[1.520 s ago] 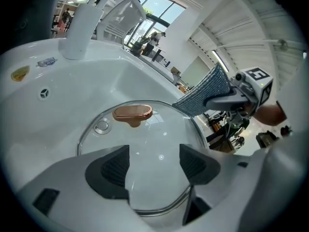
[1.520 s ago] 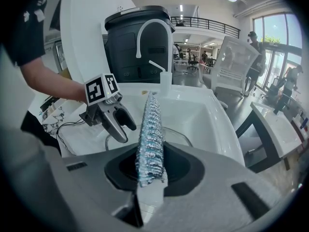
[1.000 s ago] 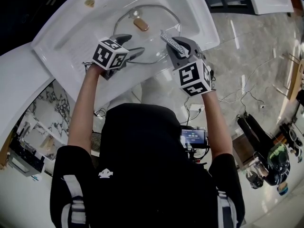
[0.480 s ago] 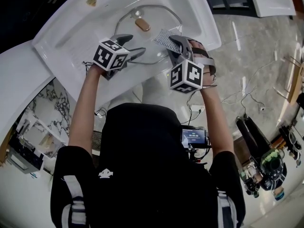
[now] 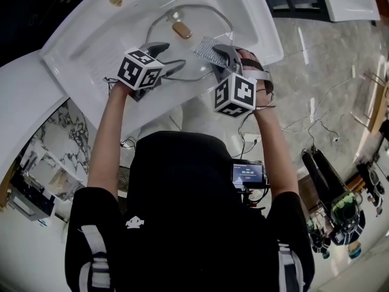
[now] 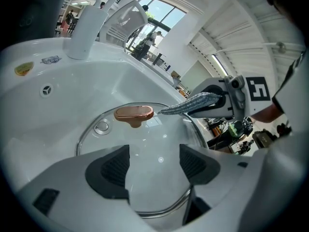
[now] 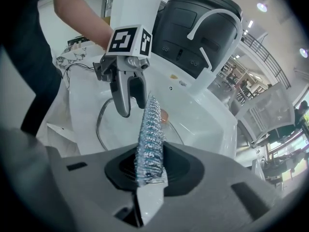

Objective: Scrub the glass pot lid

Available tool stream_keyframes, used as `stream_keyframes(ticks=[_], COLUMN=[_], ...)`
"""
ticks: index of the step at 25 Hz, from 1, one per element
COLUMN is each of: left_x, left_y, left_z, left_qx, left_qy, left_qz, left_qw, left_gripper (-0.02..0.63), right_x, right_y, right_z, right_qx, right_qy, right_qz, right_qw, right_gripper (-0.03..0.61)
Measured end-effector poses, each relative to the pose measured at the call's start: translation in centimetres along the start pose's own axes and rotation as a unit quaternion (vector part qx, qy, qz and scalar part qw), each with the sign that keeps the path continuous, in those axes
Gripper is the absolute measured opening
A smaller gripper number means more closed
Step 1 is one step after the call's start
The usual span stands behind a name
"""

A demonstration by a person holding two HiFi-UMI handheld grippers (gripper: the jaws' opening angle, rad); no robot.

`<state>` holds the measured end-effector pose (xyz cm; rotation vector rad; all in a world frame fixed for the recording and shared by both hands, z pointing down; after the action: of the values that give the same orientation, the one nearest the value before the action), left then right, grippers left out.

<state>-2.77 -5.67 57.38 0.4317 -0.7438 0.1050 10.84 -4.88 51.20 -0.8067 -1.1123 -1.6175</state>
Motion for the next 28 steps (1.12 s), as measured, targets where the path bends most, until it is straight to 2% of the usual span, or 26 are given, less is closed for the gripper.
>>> stream_keyframes(ticks=[9,14,19,28], left_x=[0.1,0.0,0.0,0.0], left_y=[0.0,-0.1,-0.1,-0.1], left_z=[-0.1,0.0,0.0,0.0], left_qx=[-0.003,-0.007,-0.008,-0.009], left_qy=[-0.001,-0.001,-0.001,-0.001], left_qz=[0.001,0.001,-0.001,-0.002], left_qw=[1.0000,1.0000,1.0000,1.0000], left_gripper=[0.296,0.296,0.296,0.296], right_x=[0.9,1.2,1.9,2.7], right_y=[0.1,0.1,0.3,0.5], right_z=[1.2,1.2,0.9,-0.2], right_qx=[-0.013,0.008,-0.002,0.020], right_qy=[-0.044,-0.069,-0.068,-0.085], right_qz=[0.010,0.004,0.007,0.007], right_qw=[0.999,0.998,0.998,0.996], right_gripper=[0.069,0.070,0.069,0.069])
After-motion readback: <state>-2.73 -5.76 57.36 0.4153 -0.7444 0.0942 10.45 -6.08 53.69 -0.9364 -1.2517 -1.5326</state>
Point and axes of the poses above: the fingertips, and each gripper's own axes: x forward along the fingers, z to its left, y out of its underside, the point moved 6 cm from there along -x, backward along the fingers, and after that the axes turned 14 degrees about -x, right-handed, at the moved point
